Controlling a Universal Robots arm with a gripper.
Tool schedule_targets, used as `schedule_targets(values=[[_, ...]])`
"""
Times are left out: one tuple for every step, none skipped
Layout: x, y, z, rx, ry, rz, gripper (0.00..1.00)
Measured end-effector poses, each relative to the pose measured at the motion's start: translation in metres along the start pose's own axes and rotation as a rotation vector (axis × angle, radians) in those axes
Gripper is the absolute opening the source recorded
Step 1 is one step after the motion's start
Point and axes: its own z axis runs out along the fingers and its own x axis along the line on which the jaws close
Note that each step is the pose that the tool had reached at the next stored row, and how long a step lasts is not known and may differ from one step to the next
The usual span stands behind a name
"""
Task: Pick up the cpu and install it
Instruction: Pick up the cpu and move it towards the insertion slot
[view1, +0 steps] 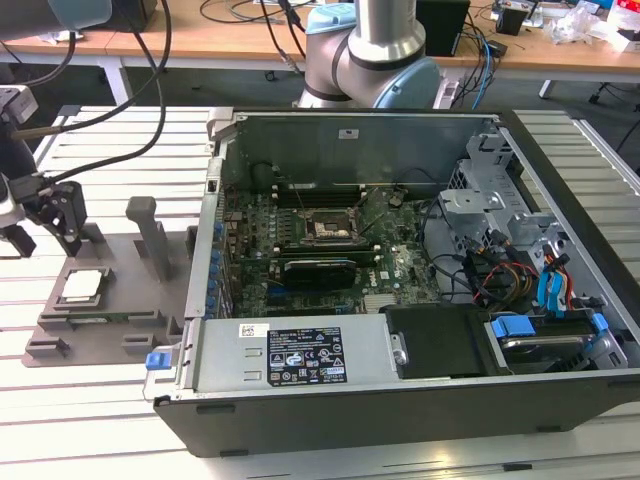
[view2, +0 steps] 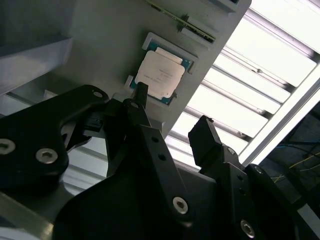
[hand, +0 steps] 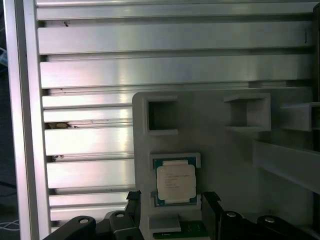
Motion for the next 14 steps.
schedule_targets(values=[[0.0000,0.0000,0.0003,0.0000,0.0000,0.000,0.60],[0.0000,0.0000,0.0009,-0.0001,-0.0001,0.000,0.60],[0.0000,0.0001,0.0013,-0.0001,0.0000,0.000,0.60],[0.0000,0.0001,0.0018,0.0000,-0.0001,0.000,0.60],[0.0001,0.0001,0.0022,-0.0001,0.0000,0.000,0.60],[0.0001,0.0001,0.0026,0.0000,0.0000,0.000,0.60],[0.0001,0.0001,0.0031,-0.0001,0.0000,0.000,0.60],[0.0001,0.0001,0.0036,0.0000,0.0000,0.000,0.60],[0.0001,0.0001,0.0039,-0.0001,0.0000,0.000,0.60],[0.0001,0.0002,0.0044,0.0000,0.0000,0.000,0.60],[0.0001,0.0002,0.0049,-0.0001,-0.0001,0.000,0.60],[0.0002,0.0002,0.0052,-0.0001,-0.0001,0.000,0.60],[0.0002,0.0002,0.0059,0.0000,0.0000,0.000,0.60],[0.0002,0.0002,0.0066,0.0000,-0.0001,0.000,0.60]])
